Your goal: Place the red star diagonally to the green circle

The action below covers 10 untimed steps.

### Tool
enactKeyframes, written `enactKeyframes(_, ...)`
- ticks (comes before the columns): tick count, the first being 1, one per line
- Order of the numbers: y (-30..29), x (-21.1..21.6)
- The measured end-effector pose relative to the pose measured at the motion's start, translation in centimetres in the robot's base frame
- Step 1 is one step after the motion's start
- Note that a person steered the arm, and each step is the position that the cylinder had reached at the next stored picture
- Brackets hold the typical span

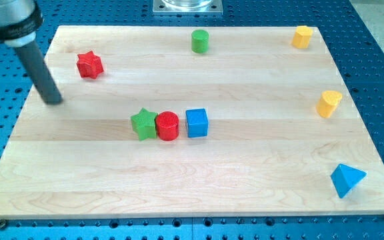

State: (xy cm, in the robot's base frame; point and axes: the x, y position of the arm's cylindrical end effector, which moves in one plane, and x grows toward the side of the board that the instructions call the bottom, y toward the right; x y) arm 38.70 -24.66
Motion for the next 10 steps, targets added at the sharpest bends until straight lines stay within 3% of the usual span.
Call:
enactKeyframes(1, 1.0, -6.0)
enactKeyframes(2, 1.7, -7.3)
enactKeyframes(5, 13.4, -5.7)
enactKeyframes(7, 14.0, -5.0)
enactKeyframes(10, 13.6, -7.3)
